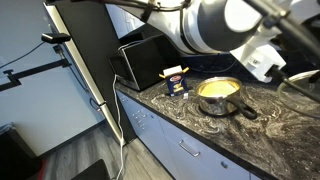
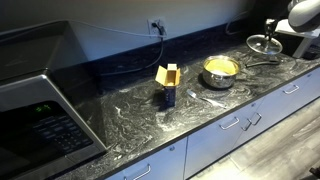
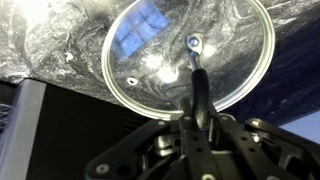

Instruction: Remove the glass lid from the silver pot and put it on the table

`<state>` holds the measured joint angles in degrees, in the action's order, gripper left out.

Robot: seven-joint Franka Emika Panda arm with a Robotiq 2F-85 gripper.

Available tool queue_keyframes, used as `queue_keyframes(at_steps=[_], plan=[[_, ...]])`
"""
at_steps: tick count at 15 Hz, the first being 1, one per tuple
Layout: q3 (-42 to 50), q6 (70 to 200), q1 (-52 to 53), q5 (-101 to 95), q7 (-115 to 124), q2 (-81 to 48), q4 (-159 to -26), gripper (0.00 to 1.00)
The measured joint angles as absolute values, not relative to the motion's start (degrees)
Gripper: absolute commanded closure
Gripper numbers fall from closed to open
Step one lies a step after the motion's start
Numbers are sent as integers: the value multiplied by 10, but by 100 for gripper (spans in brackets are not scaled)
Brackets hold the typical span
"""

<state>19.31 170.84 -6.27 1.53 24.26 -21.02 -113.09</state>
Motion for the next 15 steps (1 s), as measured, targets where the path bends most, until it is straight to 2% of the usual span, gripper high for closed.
queue_keyframes(at_steps=[15], plan=[[215,1697,-43,62,334,-359,-1031,96]])
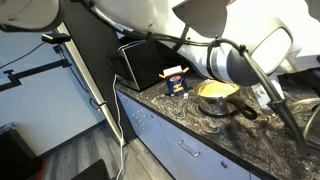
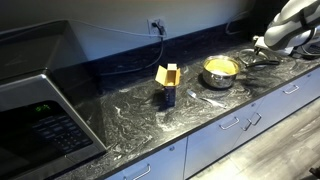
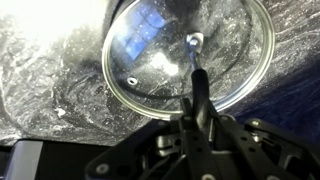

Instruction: Remove the glass lid from the silver pot and put it on the table

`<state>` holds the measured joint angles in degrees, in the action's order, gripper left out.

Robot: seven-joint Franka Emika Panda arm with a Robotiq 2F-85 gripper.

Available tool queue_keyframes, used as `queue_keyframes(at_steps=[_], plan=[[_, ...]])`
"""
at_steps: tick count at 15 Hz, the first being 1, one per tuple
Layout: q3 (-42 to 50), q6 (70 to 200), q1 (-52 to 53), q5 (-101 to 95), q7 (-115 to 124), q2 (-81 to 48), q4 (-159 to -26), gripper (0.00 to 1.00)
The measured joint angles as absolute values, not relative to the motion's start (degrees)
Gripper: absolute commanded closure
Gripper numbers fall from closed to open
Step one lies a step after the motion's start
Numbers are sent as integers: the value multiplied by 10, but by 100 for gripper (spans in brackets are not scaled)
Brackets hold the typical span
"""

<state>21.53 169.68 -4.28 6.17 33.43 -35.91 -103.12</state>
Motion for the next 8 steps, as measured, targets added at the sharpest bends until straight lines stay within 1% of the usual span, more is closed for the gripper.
queue_keyframes(at_steps=[6,7,8], plan=[[215,1677,-41,71,334,-375,-1016,96],[215,1673,-40,71,334,-376,-1014,80],[215,1670,-40,71,334,-377,-1013,71]])
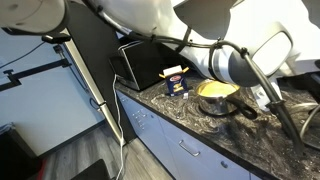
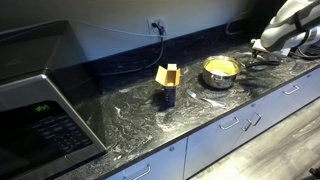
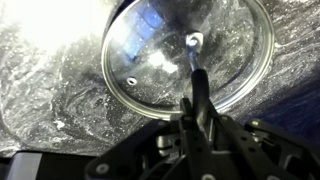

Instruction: Remove the glass lid from the silver pot and put it on the table

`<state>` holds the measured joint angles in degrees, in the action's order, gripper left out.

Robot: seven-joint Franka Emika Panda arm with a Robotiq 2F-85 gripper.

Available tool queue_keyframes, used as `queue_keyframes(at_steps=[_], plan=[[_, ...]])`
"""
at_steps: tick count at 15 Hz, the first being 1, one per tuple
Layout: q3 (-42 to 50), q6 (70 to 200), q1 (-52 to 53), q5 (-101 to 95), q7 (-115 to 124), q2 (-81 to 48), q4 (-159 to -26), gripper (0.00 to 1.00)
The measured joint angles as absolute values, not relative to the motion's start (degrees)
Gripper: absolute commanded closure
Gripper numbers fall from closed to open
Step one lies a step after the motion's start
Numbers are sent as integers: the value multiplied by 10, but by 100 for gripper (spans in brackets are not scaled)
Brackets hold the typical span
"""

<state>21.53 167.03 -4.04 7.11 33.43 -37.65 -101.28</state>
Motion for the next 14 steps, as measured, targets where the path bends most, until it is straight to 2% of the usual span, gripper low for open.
queue_keyframes(at_steps=[1,2,8,14], plan=[[215,1667,-40,71,334,-377,-1011,54],[215,1665,-40,71,334,-377,-1009,45],[216,1657,-40,71,334,-376,-990,2],[229,1604,-11,24,308,-312,-991,0]])
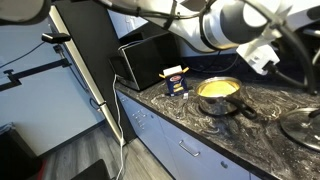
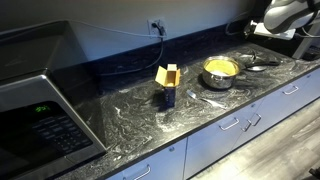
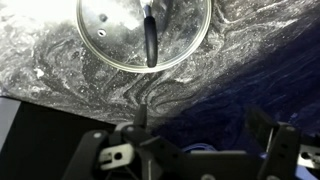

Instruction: Remove the glass lid from the silver pot and put it on the table

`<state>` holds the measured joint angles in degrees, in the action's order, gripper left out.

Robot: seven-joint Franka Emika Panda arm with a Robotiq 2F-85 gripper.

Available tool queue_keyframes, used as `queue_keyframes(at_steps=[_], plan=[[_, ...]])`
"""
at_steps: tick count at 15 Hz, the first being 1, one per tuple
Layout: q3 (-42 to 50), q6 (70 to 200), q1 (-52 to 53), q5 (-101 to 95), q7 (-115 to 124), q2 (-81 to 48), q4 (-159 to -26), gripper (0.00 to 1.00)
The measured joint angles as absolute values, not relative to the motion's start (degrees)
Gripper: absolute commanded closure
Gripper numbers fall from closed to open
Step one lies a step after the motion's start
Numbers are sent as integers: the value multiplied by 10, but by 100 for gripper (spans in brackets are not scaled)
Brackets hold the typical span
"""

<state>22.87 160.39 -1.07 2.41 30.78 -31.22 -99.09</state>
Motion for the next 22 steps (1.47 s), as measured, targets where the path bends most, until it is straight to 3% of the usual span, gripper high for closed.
queue_keyframes(at_steps=[7,13,17,22], plan=[[172,1418,-3,-34,168,-117,-1070,0],[105,1264,-27,29,-5,24,-1133,0],[97,1191,-28,37,-67,67,-1145,0],[95,1190,-31,37,-67,66,-1146,0]])
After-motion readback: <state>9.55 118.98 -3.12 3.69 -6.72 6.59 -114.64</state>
